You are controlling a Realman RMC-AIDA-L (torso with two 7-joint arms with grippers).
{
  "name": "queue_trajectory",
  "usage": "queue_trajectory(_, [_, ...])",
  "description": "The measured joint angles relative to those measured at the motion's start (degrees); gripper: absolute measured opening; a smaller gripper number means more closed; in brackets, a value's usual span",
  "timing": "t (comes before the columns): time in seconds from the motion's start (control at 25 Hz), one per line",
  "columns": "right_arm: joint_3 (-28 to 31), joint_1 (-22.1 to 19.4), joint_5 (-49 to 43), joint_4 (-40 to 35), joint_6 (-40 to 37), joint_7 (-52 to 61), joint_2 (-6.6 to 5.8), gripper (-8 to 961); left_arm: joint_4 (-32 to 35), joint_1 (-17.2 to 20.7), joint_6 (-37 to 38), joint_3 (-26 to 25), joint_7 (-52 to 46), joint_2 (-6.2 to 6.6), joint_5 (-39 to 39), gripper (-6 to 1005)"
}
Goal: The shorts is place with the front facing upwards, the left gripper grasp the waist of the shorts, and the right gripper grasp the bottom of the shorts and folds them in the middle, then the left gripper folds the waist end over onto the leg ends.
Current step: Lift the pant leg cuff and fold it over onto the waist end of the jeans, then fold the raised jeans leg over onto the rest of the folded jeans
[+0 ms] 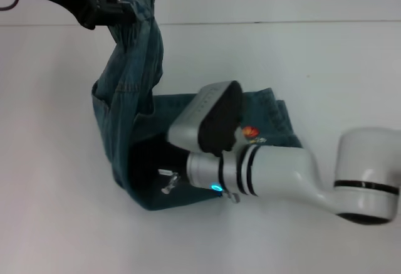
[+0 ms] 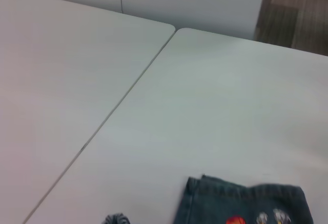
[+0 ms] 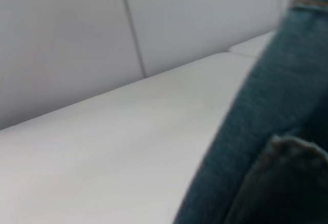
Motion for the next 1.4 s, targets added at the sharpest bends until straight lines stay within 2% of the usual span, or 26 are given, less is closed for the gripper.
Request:
queue_trajectory(0.16, [1.33, 1.56, -5.24, -0.22, 0.5, 4.59, 0.01, -1, -0.07, 0.24, -0.31, 0.0, -0.01, -0.3, 0.15, 64])
queue_trajectory(0.28, [1.72, 1.13, -6.25, -0.92, 0.53, 5.71, -0.19, -1, -0.25, 0.6, -0.49, 0.0, -0.02, -0.33, 0.09, 66])
queue_trajectory(0.4, [2.69, -1.32, -6.34, -2.75, 0.11, 6.08, -0.61, -1, -0.31, 1.01, -0.61, 0.0, -0.02, -0.68, -0.01, 69])
queue_trajectory(0.52, [5.08, -6.08, -6.35, -6.97, -3.47, 6.07, -0.96, -1, -0.33, 1.27, -0.7, 0.0, 0.14, -1.52, -0.02, 71])
queue_trajectory(0.68, [10.52, -12.14, -6.12, -14.08, -12.11, 6.33, -1.42, -1, -0.41, 1.4, -1.36, 0.02, 0.51, -3.11, -0.02, 74])
queue_trajectory(0.76, [14.39, -14.25, -6.06, -17.43, -15.79, 6.35, -1.7, -1, -0.47, 1.52, -2.26, 0.32, 0.67, -4.29, -0.02, 76])
queue_trajectory(0.88, [19.61, -15.88, -6.07, -21.2, -20.01, 6.42, -1.74, -1, -0.58, 1.79, -4.29, 1.63, 0.75, -6.22, -0.01, 78])
queue_trajectory(1.0, [25.15, -16.76, -5.65, -24.22, -24.65, 6.76, -1.81, -1, -0.84, 2.58, -8.01, 5.28, 0.76, -8.89, -0.01, 80])
queue_trajectory(1.12, [29.65, -17.15, -3.41, -26.37, -28.43, 7.57, -1.89, 0, -2.05, 2.82, -10.63, 8.08, 0.68, -10.58, -0.15, 83])
queue_trajectory(1.2, [31.19, -17.24, -0.76, -27.56, -30.27, 8.2, -1.91, 0, -4.22, 2.84, -12.87, 10.64, 0.32, -11.06, -1.42, 84])
queue_trajectory(1.4, [31.75, -17.29, 3.86, -29.7, -33.28, 9.83, -2.07, 0, -12.73, 3.26, -19.97, 18.36, 0.34, -10.98, -8.27, 88])
